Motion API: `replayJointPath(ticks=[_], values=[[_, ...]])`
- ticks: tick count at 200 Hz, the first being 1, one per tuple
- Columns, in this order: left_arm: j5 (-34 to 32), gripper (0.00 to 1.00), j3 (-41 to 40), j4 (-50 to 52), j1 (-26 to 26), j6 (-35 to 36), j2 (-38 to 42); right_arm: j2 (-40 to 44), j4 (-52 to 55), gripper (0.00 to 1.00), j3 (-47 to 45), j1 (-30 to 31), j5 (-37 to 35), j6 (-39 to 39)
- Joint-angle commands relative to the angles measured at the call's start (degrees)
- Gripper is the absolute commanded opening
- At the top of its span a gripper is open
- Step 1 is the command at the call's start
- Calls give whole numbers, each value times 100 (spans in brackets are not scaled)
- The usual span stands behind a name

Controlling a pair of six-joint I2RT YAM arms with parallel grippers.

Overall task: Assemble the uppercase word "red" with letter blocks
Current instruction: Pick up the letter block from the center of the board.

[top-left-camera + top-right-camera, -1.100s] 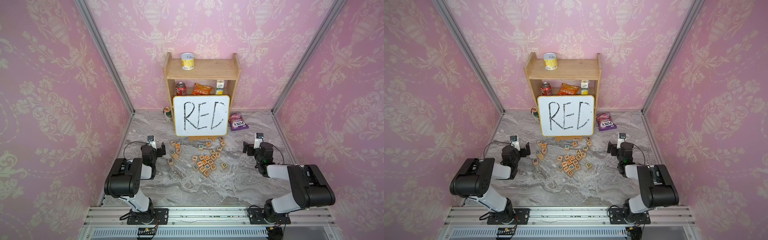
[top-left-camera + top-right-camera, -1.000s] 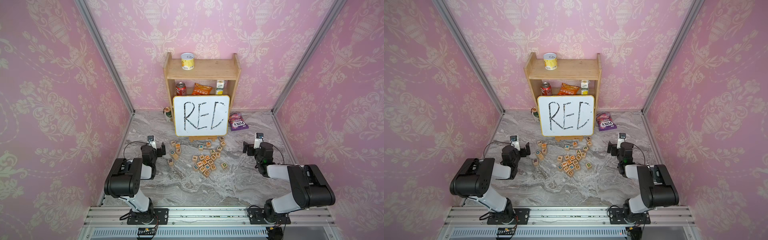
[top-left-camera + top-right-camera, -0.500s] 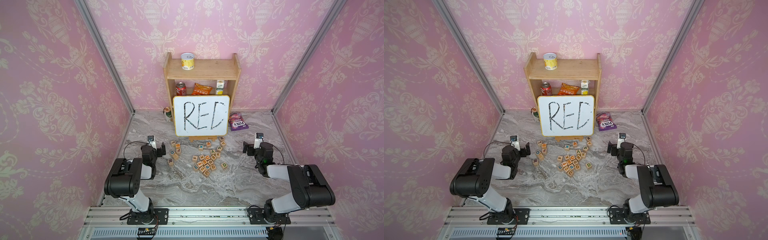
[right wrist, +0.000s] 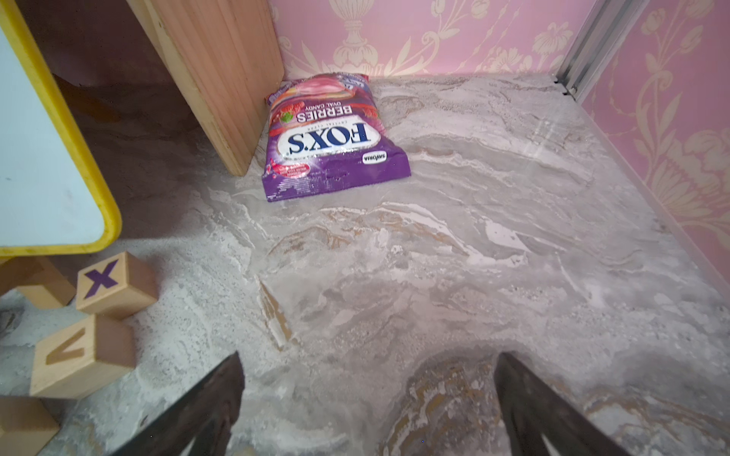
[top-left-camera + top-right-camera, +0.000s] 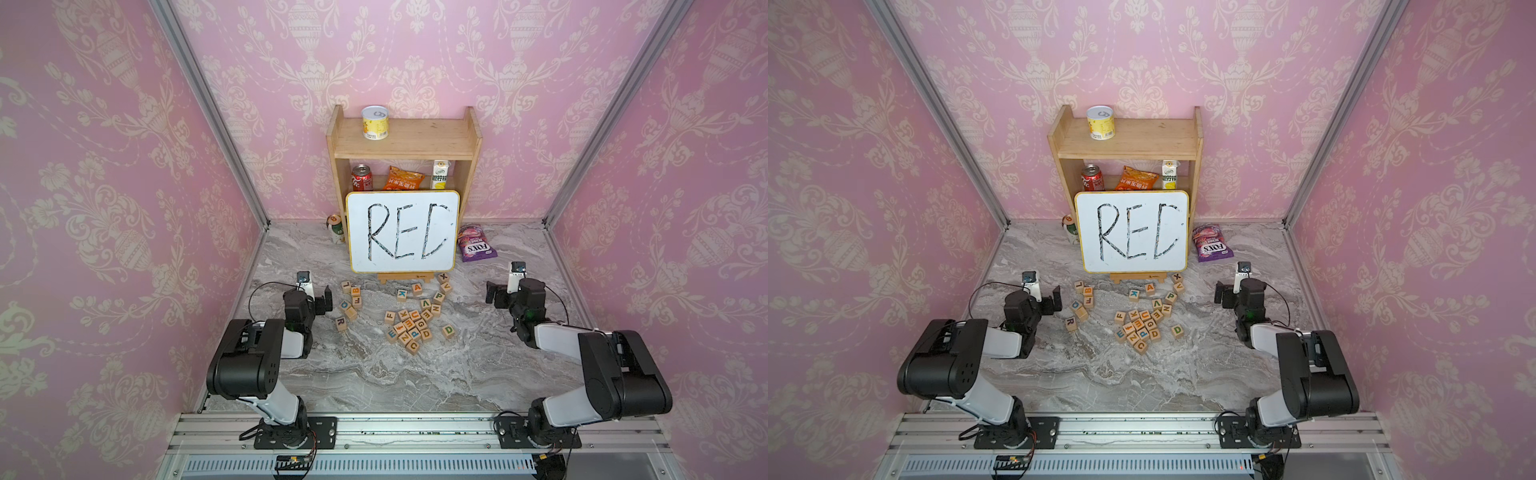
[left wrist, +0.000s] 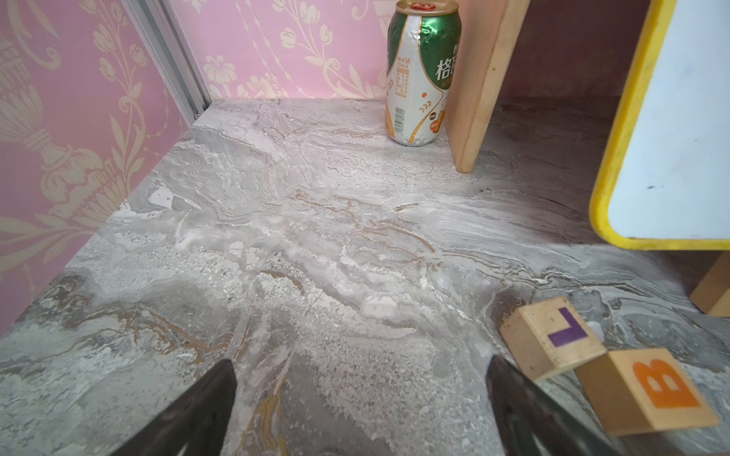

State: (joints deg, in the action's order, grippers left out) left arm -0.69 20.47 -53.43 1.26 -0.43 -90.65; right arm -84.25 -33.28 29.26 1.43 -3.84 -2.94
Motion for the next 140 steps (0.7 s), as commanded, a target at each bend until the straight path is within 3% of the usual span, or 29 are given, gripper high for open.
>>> replayJointPath(ticks=[1,41,88,140], values=[[-16,99,317,857,-35,156,421,206,1007,100,394,15,19,82],[-196,99,547,1623,-98,146,939,615,1689,100,490,150,58,-289],[-334,99,1730,4455,-148,-270,1448,787,3559,100,1407,601,-173,-387],[-594,99,2378,6312,-711,-696,1922,614,5236,100,2589,1370,150,-530]])
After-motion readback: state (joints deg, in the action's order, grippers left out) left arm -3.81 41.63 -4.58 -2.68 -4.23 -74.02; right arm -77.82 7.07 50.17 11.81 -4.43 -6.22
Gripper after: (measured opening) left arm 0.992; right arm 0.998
